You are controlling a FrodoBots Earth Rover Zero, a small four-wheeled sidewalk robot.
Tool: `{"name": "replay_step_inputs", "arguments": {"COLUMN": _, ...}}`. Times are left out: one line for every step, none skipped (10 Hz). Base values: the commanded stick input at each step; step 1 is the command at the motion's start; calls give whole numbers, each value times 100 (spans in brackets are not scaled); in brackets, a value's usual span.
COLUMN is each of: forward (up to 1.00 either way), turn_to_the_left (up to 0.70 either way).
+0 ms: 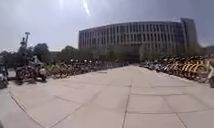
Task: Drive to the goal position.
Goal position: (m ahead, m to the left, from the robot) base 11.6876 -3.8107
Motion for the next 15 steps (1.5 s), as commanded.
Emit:
{"name": "replay_step_inputs", "arguments": {"forward": 70, "turn_to_the_left": 0}}
{"name": "replay_step_inputs", "arguments": {"forward": 70, "turn_to_the_left": 0}}
{"name": "replay_step_inputs", "arguments": {"forward": 70, "turn_to_the_left": 0}}
{"name": "replay_step_inputs", "arguments": {"forward": 70, "turn_to_the_left": 0}}
{"name": "replay_step_inputs", "arguments": {"forward": 70, "turn_to_the_left": 0}}
{"name": "replay_step_inputs", "arguments": {"forward": 70, "turn_to_the_left": 0}}
{"name": "replay_step_inputs", "arguments": {"forward": 70, "turn_to_the_left": 0}}
{"name": "replay_step_inputs", "arguments": {"forward": 70, "turn_to_the_left": 0}}
{"name": "replay_step_inputs", "arguments": {"forward": 70, "turn_to_the_left": 0}}
{"name": "replay_step_inputs", "arguments": {"forward": 70, "turn_to_the_left": 0}}
{"name": "replay_step_inputs", "arguments": {"forward": 70, "turn_to_the_left": 0}}
{"name": "replay_step_inputs", "arguments": {"forward": 70, "turn_to_the_left": 0}}
{"name": "replay_step_inputs", "arguments": {"forward": 70, "turn_to_the_left": 0}}
{"name": "replay_step_inputs", "arguments": {"forward": 70, "turn_to_the_left": 0}}
{"name": "replay_step_inputs", "arguments": {"forward": 70, "turn_to_the_left": 0}}
